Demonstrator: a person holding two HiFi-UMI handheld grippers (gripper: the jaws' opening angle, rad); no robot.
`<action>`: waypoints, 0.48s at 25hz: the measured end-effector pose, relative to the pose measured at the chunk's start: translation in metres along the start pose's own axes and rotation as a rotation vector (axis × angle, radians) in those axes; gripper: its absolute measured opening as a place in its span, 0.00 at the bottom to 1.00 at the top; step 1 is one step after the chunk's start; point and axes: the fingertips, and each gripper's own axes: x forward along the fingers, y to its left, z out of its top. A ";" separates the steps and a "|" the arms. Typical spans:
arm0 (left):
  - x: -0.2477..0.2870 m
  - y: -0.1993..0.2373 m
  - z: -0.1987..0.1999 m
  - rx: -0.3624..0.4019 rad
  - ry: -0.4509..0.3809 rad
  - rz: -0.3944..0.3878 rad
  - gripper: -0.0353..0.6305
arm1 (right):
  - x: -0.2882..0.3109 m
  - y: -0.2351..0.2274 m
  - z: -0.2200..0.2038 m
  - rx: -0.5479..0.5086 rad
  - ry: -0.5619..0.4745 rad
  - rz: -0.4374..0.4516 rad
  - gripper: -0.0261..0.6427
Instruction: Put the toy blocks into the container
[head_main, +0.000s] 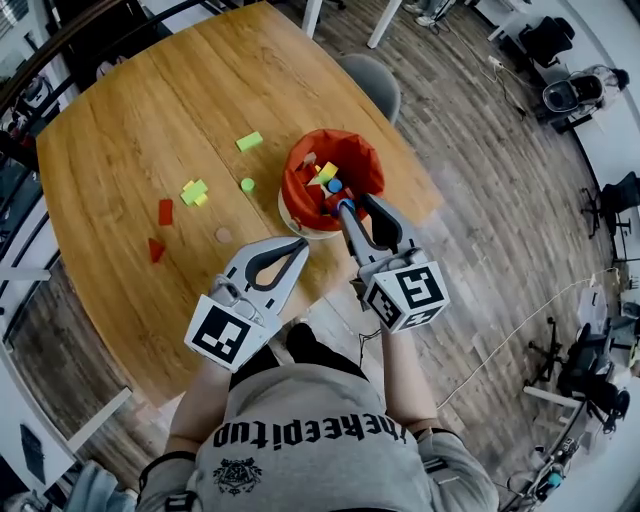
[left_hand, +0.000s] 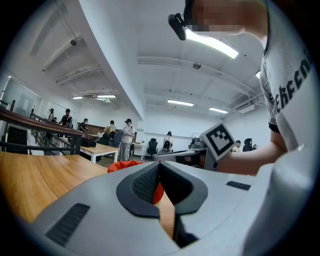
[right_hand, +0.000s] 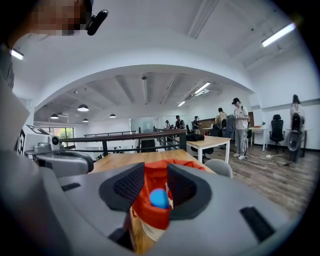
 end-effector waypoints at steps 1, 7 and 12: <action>-0.002 0.001 0.000 0.000 0.000 0.006 0.07 | 0.000 0.000 0.000 0.004 -0.003 0.002 0.24; -0.008 0.001 0.001 0.009 0.001 0.027 0.07 | -0.001 0.004 0.005 0.004 -0.023 0.014 0.24; -0.008 -0.005 0.003 0.015 -0.003 0.025 0.07 | -0.011 0.012 0.011 -0.004 -0.053 0.052 0.09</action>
